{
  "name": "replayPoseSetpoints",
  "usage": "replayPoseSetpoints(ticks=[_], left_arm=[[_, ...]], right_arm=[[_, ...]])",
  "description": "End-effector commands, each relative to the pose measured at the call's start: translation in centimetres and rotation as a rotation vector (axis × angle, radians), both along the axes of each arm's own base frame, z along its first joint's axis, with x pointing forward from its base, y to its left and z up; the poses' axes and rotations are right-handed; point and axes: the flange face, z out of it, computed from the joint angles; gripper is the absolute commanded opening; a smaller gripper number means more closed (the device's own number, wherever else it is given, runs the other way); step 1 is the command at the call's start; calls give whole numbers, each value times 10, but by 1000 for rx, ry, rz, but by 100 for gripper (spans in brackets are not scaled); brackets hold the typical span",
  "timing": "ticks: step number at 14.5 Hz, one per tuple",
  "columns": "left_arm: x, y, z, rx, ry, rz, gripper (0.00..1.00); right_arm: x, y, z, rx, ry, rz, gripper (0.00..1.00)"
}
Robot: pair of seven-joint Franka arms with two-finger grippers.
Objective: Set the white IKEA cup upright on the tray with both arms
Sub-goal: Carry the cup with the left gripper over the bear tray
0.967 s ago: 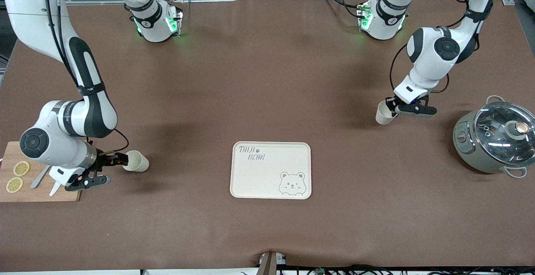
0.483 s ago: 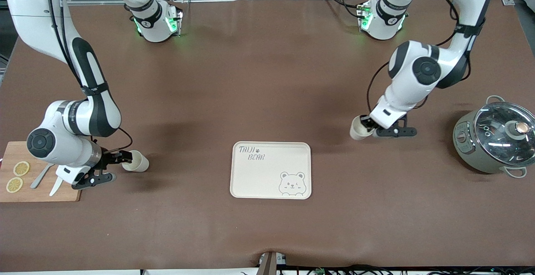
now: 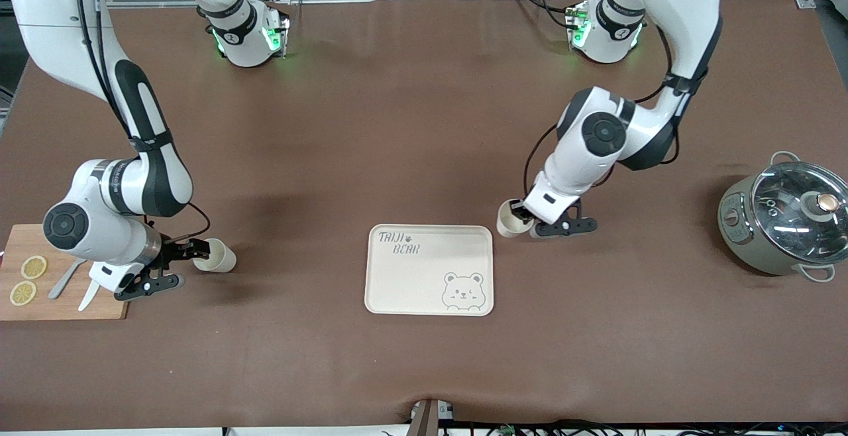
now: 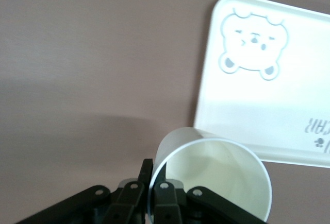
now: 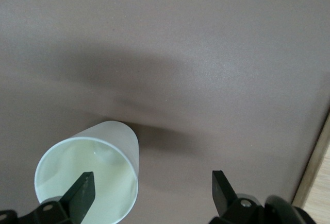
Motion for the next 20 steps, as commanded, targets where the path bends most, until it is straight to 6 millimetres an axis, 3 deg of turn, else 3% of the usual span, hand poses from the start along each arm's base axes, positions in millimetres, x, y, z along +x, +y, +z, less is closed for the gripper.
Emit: replayPoseSetpoints(ticks=[1, 5, 12, 20], left_arm=[[11, -32, -8, 18, -6, 29, 0], [23, -78, -28, 29, -8, 84, 0], [42, -102, -41, 12, -30, 72, 0], [43, -102, -60, 52, -41, 48, 0]], right_arm=[[-3, 1, -8, 12, -17, 8, 100], [-6, 1, -13, 12, -22, 10, 100], [-13, 3, -25, 10, -54, 13, 100], [-17, 4, -33, 8, -78, 15, 100]])
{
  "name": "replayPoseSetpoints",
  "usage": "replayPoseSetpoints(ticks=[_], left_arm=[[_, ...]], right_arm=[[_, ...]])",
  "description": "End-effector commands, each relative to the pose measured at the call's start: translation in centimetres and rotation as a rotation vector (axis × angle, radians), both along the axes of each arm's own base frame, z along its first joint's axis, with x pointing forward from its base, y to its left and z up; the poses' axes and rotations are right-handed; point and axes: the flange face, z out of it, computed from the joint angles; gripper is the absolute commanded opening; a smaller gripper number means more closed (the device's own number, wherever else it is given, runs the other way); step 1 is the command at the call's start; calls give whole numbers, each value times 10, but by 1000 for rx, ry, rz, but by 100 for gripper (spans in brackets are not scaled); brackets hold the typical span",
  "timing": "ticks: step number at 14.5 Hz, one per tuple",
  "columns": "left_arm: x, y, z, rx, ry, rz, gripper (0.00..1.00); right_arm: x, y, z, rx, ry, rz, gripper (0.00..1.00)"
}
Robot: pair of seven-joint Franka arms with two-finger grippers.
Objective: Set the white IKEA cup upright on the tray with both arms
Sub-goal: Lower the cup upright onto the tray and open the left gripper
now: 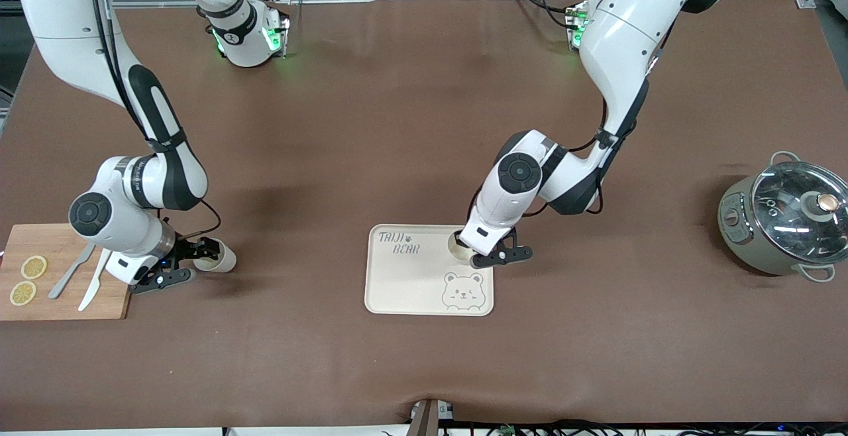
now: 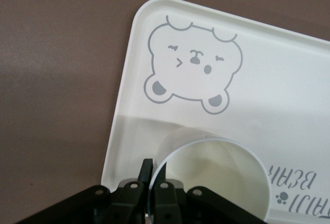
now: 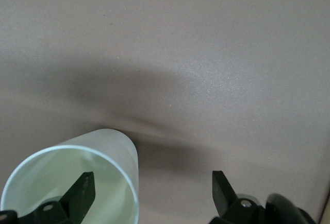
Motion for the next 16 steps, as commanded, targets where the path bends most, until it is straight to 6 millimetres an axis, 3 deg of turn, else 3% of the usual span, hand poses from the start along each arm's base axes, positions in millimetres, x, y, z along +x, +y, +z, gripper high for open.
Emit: replayPoseSetpoints(ticks=[1, 4, 7, 8, 9, 10, 12, 15, 16], left_arm=[[4, -4, -3, 32, -15, -7, 0], [3, -5, -5, 37, -19, -15, 0], [3, -4, -11, 48, -19, -20, 0], [3, -4, -10, 47, -20, -20, 18], [3, -4, -11, 48, -19, -22, 57], [3, -3, -11, 50, -20, -22, 77], [3, -3, -10, 51, -20, -21, 100], [5, -5, 5, 30, -31, 51, 100], [5, -5, 9, 26, -34, 74, 100]], right_arm=[[0, 0, 0, 9, -15, 7, 100], [0, 0, 0, 9, -18, 7, 98], [-1, 1, 0, 9, -16, 8, 60], [0, 1, 1, 9, -16, 7, 50], [0, 1, 1, 9, -16, 7, 42], [0, 1, 0, 9, -15, 7, 36], [0, 2, 1, 9, -12, 5, 22], [2, 3, 4, 10, -15, -4, 0], [2, 4, 4, 10, -9, -4, 0]])
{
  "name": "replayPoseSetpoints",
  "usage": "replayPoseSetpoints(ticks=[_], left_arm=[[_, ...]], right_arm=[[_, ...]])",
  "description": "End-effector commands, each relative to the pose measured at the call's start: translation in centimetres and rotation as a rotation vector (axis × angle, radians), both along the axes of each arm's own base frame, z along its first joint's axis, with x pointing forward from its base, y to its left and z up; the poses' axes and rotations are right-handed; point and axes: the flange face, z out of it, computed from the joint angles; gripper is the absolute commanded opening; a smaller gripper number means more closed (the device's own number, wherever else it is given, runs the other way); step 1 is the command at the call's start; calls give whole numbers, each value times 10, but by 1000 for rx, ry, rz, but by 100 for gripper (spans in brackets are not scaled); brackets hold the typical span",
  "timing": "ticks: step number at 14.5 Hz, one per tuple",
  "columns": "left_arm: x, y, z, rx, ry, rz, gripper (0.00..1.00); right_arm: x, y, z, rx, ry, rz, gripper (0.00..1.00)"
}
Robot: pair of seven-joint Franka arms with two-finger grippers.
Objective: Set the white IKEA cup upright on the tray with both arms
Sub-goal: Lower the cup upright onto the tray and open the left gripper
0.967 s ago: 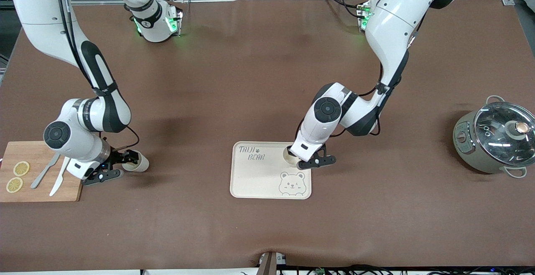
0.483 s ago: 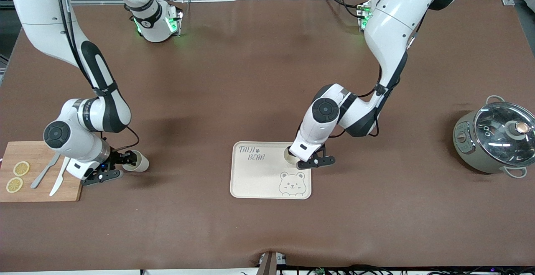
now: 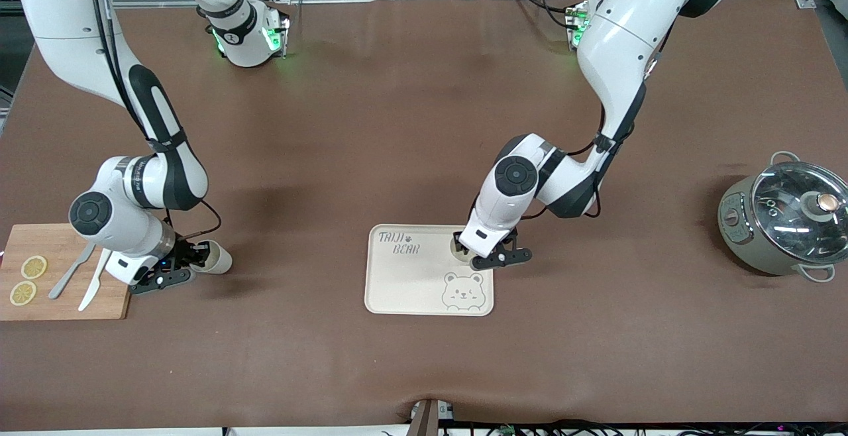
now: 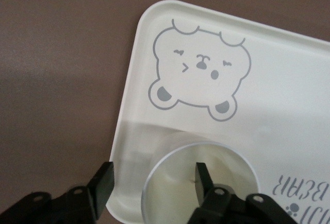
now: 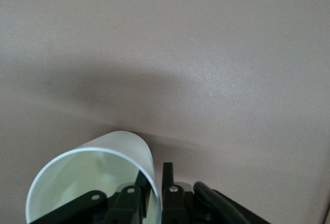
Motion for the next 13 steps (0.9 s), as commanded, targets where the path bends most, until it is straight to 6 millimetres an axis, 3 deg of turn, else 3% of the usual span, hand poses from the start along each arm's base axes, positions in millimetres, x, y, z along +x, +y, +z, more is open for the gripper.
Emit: replayPoseSetpoints(ticks=[1, 3, 5, 9, 11, 13], left_arm=[[2, -4, 20, 13, -26, 51, 100], [2, -1, 40, 26, -18, 60, 100], [1, 8, 77, 51, -7, 76, 100], [-4, 25, 142, 79, 17, 110, 100], [9, 60, 171, 88, 8, 139, 100], [19, 98, 194, 118, 12, 60, 100]], right_arm=[[2, 3, 4, 9, -1, -3, 0], [3, 4, 7, 10, 7, -3, 0], [8, 10, 17, 15, 20, -27, 0], [22, 35, 52, 115, 82, -148, 0], [32, 51, 79, 188, 114, -188, 0], [40, 91, 103, 206, 115, -253, 0]])
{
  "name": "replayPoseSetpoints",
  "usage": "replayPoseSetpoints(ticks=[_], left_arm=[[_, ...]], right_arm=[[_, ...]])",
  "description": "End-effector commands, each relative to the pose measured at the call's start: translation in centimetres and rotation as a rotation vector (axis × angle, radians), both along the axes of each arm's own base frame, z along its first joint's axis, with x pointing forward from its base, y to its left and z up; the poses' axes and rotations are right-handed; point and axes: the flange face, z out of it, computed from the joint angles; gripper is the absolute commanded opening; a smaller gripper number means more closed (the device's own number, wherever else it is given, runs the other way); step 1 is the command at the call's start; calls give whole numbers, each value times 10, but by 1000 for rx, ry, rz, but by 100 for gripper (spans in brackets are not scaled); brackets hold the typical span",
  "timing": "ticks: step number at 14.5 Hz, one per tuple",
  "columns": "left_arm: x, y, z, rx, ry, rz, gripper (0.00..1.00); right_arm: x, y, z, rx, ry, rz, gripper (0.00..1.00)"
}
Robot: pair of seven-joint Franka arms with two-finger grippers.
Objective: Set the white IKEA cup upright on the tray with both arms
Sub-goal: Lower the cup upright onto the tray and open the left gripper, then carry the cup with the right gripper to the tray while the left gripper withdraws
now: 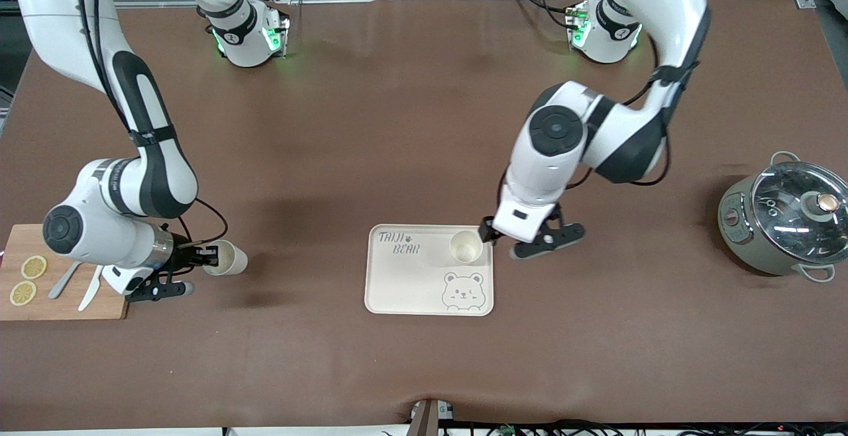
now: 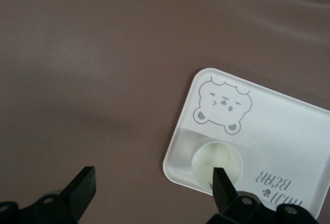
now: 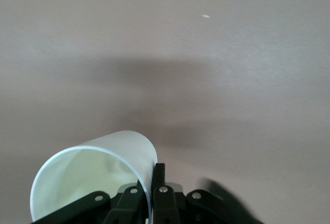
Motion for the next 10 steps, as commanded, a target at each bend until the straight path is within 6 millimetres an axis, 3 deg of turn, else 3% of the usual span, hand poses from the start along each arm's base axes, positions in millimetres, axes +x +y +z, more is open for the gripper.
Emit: replayPoseSetpoints(ticks=[1, 4, 10], left_arm=[[13, 61, 28, 29, 21, -69, 100], [29, 111, 41, 48, 21, -123, 100], [39, 193, 71, 88, 41, -220, 100]], right_arm=[[8, 65, 32, 17, 1, -91, 0], [-1, 147, 43, 6, 6, -179, 0], [-11, 241, 34, -20, 7, -304, 0]])
